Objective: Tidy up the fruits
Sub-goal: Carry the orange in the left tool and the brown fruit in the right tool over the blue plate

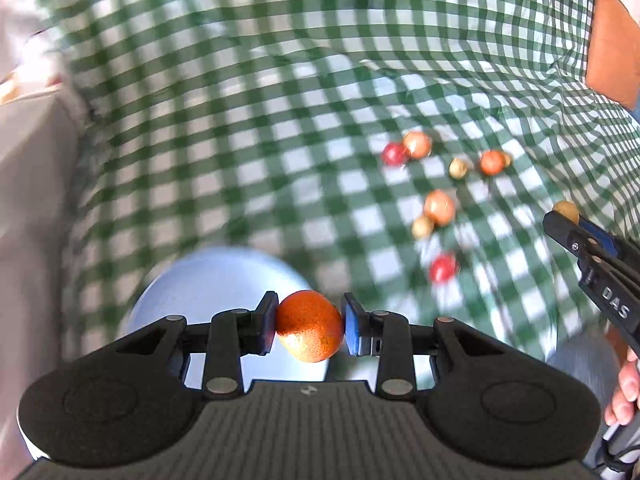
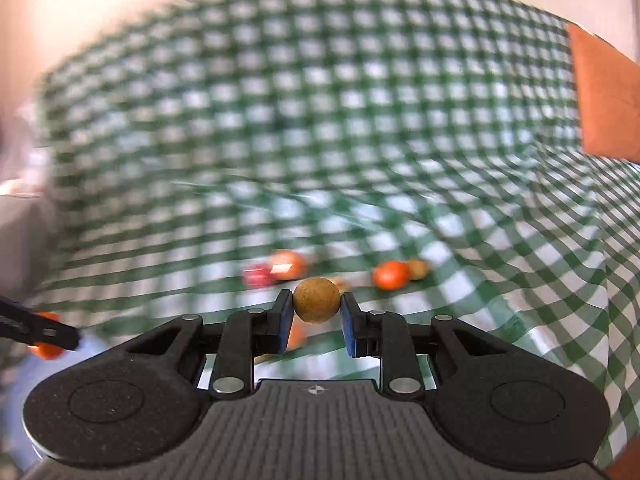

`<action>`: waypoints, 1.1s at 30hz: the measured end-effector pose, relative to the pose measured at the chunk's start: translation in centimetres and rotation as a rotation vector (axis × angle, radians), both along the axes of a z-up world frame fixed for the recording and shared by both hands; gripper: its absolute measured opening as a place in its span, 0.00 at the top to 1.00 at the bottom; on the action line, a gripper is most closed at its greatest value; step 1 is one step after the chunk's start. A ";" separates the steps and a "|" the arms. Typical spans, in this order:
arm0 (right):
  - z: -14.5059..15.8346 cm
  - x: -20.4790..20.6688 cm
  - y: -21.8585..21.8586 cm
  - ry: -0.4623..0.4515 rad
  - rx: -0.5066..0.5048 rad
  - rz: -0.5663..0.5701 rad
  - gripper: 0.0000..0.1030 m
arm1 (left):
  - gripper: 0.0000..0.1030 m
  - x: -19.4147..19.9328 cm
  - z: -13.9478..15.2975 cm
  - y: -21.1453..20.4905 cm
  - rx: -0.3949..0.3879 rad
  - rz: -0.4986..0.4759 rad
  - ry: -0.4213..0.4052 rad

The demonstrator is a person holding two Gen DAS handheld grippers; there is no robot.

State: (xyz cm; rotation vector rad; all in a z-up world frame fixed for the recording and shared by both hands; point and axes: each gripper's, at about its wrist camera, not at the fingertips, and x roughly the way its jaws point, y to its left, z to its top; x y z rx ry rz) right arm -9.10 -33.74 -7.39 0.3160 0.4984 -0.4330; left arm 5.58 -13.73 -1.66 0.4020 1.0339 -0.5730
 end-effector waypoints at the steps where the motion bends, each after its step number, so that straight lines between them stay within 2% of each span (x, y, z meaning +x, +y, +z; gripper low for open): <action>1: 0.9 -1.0 1.4 -0.012 0.005 0.037 0.74 | 0.64 -1.1 0.6 2.0 0.010 0.018 -0.007; 6: 3.9 -4.7 8.9 -0.033 0.051 0.232 0.74 | 0.64 -5.4 2.3 10.4 0.053 0.125 -0.050; 9: 4.8 -6.0 13.4 -0.015 0.074 0.338 0.74 | 0.64 -7.1 2.7 14.5 0.044 0.177 -0.051; 13: 5.1 -6.5 18.1 0.040 0.039 0.424 0.74 | 0.64 -8.8 3.1 18.3 0.022 0.223 -0.061; 16: 5.6 -7.4 20.7 0.063 -0.001 0.457 0.74 | 0.64 -9.4 3.2 19.6 -0.010 0.239 -0.061; 20: 6.4 -7.8 22.0 0.067 -0.057 0.470 0.74 | 0.63 -10.5 3.5 20.4 -0.043 0.225 -0.081; 33: 7.3 -8.4 22.6 0.098 -0.125 0.472 0.74 | 0.63 -11.1 3.7 21.4 -0.094 0.209 -0.107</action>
